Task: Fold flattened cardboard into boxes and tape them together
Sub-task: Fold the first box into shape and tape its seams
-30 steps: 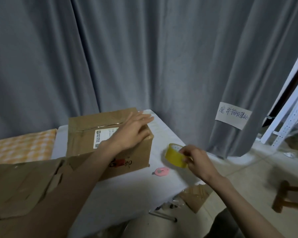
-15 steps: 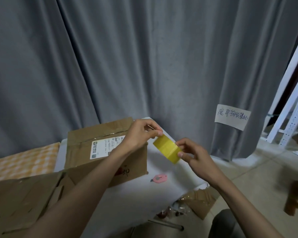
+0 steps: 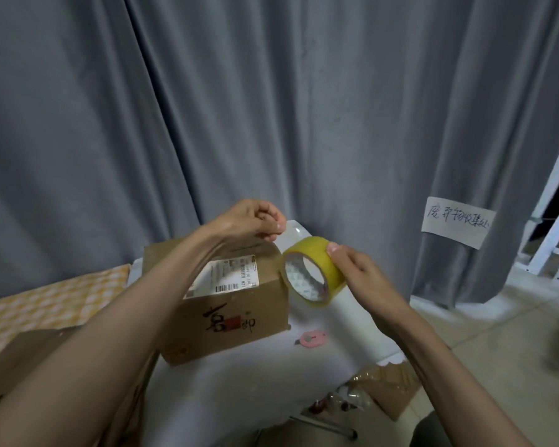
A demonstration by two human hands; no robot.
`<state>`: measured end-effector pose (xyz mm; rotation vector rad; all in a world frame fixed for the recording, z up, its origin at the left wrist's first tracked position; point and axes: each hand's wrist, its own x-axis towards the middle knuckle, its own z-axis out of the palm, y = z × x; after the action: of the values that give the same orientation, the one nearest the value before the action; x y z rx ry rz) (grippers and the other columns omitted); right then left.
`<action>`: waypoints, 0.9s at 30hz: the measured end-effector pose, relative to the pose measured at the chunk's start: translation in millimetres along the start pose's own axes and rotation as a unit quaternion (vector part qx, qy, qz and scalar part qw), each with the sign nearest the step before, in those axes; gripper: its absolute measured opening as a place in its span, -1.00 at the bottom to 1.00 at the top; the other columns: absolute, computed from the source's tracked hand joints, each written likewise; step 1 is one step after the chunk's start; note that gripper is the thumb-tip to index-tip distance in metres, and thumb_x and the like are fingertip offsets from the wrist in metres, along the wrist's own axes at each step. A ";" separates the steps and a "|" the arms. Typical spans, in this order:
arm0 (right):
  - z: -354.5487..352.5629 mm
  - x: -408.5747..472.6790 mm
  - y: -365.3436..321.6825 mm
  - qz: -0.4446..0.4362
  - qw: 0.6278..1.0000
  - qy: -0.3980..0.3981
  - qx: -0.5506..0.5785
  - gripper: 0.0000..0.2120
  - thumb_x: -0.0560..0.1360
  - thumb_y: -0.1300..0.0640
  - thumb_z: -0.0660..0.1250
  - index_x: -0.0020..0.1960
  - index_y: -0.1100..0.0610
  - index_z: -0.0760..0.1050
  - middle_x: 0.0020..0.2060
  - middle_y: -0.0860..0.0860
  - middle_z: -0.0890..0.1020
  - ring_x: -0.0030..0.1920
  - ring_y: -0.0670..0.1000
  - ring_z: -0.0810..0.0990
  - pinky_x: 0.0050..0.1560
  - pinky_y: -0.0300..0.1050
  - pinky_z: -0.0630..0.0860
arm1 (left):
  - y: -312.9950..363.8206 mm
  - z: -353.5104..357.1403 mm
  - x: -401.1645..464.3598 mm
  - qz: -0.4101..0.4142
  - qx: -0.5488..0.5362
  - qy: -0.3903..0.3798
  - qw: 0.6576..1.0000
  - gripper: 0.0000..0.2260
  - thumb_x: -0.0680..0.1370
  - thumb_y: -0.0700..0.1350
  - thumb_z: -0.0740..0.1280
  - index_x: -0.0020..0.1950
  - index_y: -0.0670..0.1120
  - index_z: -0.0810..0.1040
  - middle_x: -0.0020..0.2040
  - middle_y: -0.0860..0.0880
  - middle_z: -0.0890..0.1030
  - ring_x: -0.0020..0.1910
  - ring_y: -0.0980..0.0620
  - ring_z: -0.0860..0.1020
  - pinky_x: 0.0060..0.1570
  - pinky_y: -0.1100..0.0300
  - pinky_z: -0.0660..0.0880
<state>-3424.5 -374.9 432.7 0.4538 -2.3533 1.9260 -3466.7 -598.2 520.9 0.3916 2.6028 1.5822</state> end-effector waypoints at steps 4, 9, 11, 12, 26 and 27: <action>12.6 0.5 -7.2 0.039 0.985 -0.049 0.160 -0.67 0.54 -0.14 0.28 -0.02 0.11 0.61 0.01 -0.09 0.68 0.13 -0.10 0.60 0.30 0.03 0.45 | 1.3 -18.6 19.2 -0.003 0.043 0.004 0.999 -0.94 0.54 -0.41 0.34 -0.01 -0.32 0.56 -0.27 -0.11 0.58 -0.42 0.17 0.54 -0.30 0.36 0.50; 14.6 -3.4 -7.0 0.031 0.992 -0.077 0.097 -0.74 0.42 0.02 0.31 -0.07 0.22 0.53 -0.27 0.02 0.60 -0.20 -0.06 0.55 -0.12 -0.20 0.46 | -11.5 -33.3 42.2 -0.013 0.098 0.019 0.995 -0.94 0.53 -0.41 0.36 -0.05 -0.30 0.58 -0.32 -0.06 0.61 -0.43 0.18 0.56 -0.30 0.37 0.52; 15.1 -7.4 -3.8 0.055 0.991 -0.084 0.091 -0.75 0.49 0.02 0.34 -0.05 0.22 0.56 -0.31 0.08 0.68 -0.27 -0.02 0.62 -0.16 -0.16 0.54 | -19.6 -44.5 52.5 -0.018 0.123 0.051 0.991 -0.94 0.53 -0.40 0.35 -0.05 -0.28 0.59 -0.27 -0.10 0.62 -0.36 0.11 0.57 -0.28 0.36 0.55; 15.8 -10.0 -2.3 0.059 0.992 -0.083 0.078 -0.77 0.51 0.03 0.34 -0.06 0.21 0.57 -0.34 0.10 0.68 -0.30 -0.02 0.62 -0.19 -0.15 0.55 | -24.7 -50.6 58.2 -0.021 0.131 0.067 0.989 -0.94 0.54 -0.39 0.35 -0.05 -0.28 0.60 -0.24 -0.13 0.62 -0.31 0.06 0.57 -0.27 0.35 0.56; 36.4 -18.1 11.4 0.096 0.995 0.039 -0.008 -0.72 0.57 -0.05 0.35 -0.23 0.09 0.59 -0.51 -0.13 0.63 -0.49 -0.24 0.59 -0.56 -0.41 0.41 | -65.8 -38.8 116.9 -0.002 0.196 0.163 0.967 -0.82 0.57 -0.42 0.17 -0.04 -0.20 0.50 -0.08 -0.12 0.54 -0.16 0.03 0.47 -0.22 0.49 0.37; 37.0 -17.1 11.6 0.097 0.995 0.037 -0.006 -0.74 0.58 0.00 0.34 -0.23 0.08 0.57 -0.53 -0.17 0.61 -0.49 -0.27 0.58 -0.57 -0.45 0.37 | -68.2 -37.9 118.7 0.004 0.197 0.158 0.968 -0.81 0.58 -0.42 0.16 -0.04 -0.20 0.49 -0.07 -0.13 0.54 -0.11 0.00 0.47 -0.15 0.41 0.39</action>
<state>-3406.3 -405.5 409.7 0.1527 -2.4406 1.9657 -3600.8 -630.8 486.9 0.1787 3.1704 1.2032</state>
